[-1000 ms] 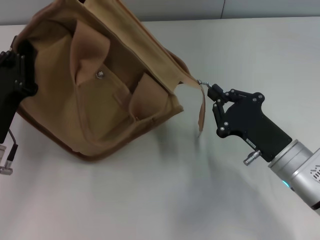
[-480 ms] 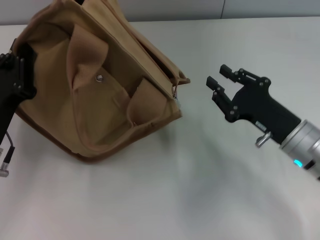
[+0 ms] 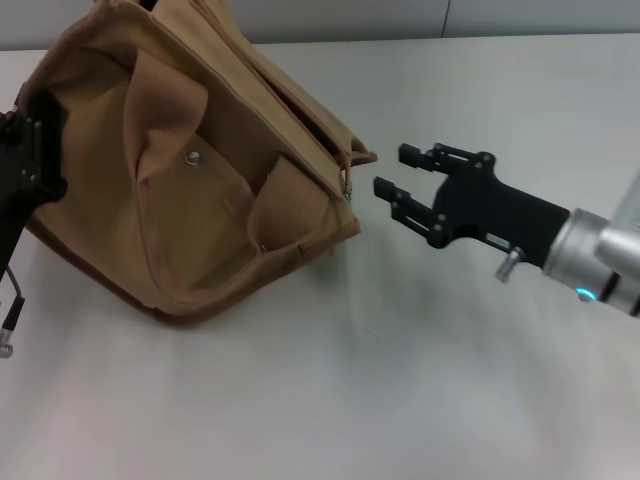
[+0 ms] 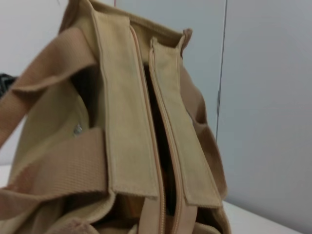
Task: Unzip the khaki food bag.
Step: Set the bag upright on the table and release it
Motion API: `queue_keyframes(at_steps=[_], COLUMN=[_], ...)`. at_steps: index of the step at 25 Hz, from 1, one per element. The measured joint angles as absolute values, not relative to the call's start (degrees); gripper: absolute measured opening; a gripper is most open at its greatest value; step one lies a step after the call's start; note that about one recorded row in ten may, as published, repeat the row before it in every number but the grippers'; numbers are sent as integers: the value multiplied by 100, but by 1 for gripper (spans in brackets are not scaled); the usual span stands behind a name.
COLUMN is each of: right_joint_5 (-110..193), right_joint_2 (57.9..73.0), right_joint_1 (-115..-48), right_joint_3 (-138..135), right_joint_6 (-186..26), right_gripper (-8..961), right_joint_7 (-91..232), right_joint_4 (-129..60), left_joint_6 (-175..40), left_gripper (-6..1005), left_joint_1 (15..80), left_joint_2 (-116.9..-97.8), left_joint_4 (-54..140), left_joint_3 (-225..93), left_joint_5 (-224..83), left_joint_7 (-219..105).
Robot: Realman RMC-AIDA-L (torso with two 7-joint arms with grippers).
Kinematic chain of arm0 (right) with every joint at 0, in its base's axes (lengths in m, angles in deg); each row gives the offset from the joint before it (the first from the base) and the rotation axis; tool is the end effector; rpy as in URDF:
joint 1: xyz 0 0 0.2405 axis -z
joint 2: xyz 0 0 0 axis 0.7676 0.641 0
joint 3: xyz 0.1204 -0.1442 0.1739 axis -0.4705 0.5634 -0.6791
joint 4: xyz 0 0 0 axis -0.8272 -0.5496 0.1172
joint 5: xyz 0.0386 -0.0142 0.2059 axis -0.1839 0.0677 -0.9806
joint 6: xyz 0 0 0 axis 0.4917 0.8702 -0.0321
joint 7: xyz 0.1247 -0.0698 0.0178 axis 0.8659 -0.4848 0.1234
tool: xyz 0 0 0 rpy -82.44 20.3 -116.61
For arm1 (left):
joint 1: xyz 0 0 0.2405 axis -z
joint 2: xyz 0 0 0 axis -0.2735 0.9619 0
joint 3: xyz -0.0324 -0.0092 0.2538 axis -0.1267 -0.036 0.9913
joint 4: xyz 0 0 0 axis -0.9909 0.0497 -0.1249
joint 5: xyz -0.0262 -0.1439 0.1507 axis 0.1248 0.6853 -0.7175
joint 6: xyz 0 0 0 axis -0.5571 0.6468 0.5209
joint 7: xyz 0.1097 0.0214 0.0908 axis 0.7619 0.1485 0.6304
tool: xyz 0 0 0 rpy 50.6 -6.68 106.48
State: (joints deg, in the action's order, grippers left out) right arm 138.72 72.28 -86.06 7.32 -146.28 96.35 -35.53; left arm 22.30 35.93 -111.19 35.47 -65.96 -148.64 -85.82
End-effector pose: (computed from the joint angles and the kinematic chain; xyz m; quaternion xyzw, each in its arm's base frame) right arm 0.2606 0.3274 -0.0749 -0.9015 0.0988 0.3000 0.2960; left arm -0.3047 0.2606 -0.0027 -0.6760 -0.2163 -0.5114 0.4846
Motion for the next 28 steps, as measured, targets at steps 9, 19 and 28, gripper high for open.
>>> queue_keyframes(at_steps=[9,19,28], right_joint_5=[13874,13858,13740], right_joint_2=[7260,7268,7226], right_joint_1=[-9240,-9351,-9286], right_joint_3=[734,675,-99], right_joint_6=[-13570,-13588,-14146], right_gripper=[400,187,63], right_joint_7=[9686,9472,9601], right_joint_4=[-3922,-4047,-3960], left_joint_6=[2217,2107,1965], left_gripper=[184,191,198], left_joint_1=[3632,3651,3699], left_joint_2=[-11130,-11134,-11135], left_joint_4=[3545,3546,3495], left_joint_3=[-6596,-6596,-6586], left_joint_5=[-14868,-14860,-15000], left_joint_7=[-8582,-8583,-8582])
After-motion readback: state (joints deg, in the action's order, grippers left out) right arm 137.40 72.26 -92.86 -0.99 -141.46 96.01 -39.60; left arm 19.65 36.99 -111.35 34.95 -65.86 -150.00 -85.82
